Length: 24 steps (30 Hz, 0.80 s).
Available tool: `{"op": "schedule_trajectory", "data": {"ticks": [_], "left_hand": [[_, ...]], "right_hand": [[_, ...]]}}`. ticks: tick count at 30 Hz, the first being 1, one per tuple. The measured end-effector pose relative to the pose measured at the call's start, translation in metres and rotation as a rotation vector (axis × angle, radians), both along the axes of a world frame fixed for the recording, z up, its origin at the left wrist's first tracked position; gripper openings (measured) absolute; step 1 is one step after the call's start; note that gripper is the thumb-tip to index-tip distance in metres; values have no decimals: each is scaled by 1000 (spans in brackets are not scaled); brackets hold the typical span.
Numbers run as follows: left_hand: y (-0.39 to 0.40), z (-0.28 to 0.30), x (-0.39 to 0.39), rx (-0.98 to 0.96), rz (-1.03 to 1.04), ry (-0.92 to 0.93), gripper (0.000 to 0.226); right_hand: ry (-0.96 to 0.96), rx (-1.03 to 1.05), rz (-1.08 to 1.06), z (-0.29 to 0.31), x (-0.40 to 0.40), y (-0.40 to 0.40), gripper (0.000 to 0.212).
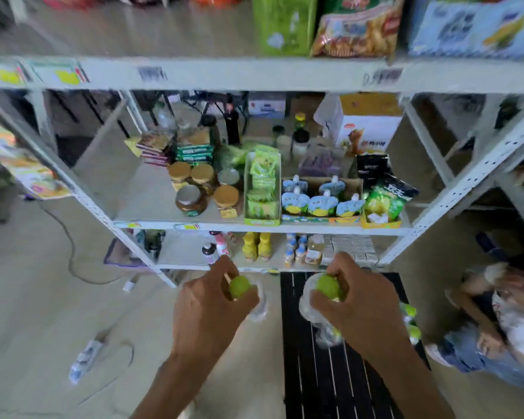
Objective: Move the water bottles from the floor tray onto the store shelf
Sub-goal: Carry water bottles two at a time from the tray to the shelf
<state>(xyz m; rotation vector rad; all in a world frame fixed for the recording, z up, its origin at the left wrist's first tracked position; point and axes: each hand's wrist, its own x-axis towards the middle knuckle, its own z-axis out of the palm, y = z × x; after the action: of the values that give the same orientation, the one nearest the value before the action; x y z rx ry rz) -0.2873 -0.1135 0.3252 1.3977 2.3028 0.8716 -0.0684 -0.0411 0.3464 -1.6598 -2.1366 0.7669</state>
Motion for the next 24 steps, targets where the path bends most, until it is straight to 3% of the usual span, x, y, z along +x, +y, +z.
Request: {"op": "schedule_trajectory", "data": {"ticks": [8, 14, 18, 22, 24], "left_hand": [[19, 192, -214, 278, -231, -67, 45], [35, 329, -336, 446, -219, -19, 28], [61, 366, -391, 534, -175, -21, 40], [94, 376, -423, 448, -168, -117, 26], [111, 378, -434, 432, -155, -170, 33]], "right_hand": [[175, 245, 77, 169, -192, 13, 34], [404, 381, 184, 270, -310, 14, 18], [440, 390, 278, 327, -368, 27, 10], [431, 328, 352, 364, -412, 60, 5], [444, 304, 349, 372, -432, 81, 8]]}}
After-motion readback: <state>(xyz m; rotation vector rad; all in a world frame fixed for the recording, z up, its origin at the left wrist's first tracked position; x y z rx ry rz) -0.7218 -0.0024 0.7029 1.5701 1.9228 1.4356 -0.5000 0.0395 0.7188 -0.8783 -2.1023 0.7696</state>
